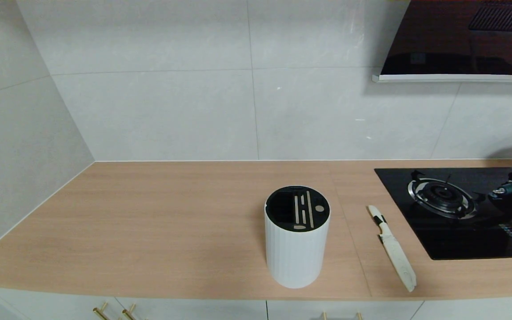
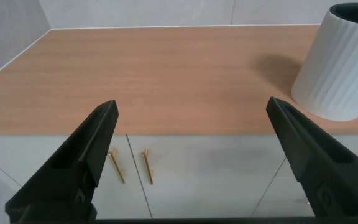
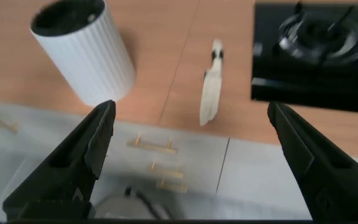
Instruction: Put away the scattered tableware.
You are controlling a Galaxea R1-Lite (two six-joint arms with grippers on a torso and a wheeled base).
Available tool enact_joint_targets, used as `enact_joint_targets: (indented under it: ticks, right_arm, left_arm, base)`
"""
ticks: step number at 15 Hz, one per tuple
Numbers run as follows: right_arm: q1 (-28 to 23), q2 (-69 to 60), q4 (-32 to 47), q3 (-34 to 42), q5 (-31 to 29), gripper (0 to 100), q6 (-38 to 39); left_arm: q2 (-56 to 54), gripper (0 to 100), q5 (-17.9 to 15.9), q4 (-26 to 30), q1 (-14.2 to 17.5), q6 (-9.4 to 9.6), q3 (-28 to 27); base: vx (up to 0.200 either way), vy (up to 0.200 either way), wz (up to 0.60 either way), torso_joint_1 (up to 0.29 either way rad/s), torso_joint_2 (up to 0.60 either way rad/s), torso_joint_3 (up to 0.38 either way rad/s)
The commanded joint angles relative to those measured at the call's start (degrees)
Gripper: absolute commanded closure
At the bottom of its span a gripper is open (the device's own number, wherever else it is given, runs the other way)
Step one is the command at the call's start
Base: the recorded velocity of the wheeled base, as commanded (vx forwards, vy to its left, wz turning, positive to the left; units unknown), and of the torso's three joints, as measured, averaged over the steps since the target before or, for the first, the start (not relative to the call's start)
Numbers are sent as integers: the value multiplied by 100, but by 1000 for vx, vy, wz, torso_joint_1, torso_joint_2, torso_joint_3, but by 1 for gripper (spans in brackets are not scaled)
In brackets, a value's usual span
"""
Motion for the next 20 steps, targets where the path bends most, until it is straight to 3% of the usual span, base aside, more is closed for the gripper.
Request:
enact_joint_targets:
  ticks: [1, 4, 8, 11, 15, 20]
  right_arm:
    - [38, 2344, -614, -462, 6, 0, 28]
    - [47, 3952, -1264, -708, -3, 0, 36]
    - [346, 5754, -2794, -1025, -47, 0, 36]
    - [416, 6800, -3435, -1491, -583, 0, 1]
    - [477, 7591, -4033, -1552, -601, 0, 1]
    - [548, 9120, -5413, -1543, -864, 0, 10]
  left_arm:
    - [0, 0, 1, -1, 2, -7, 0]
    - [0, 0, 1, -1, 2, 2, 0]
    - [0, 0, 1, -1, 2, 2, 0]
    - [0, 0, 1, -1, 2, 2, 0]
    - [0, 0, 1, -1, 2, 2, 0]
    - [0, 0, 1, -1, 2, 2, 0]
  base:
    - [0, 0, 0, 0, 0, 0]
    - [0, 0, 0, 0, 0, 0]
    - [0, 0, 0, 0, 0, 0]
    - [0, 0, 0, 0, 0, 0]
    - [0, 0, 0, 0, 0, 0]
    - [0, 0, 0, 0, 0, 0]
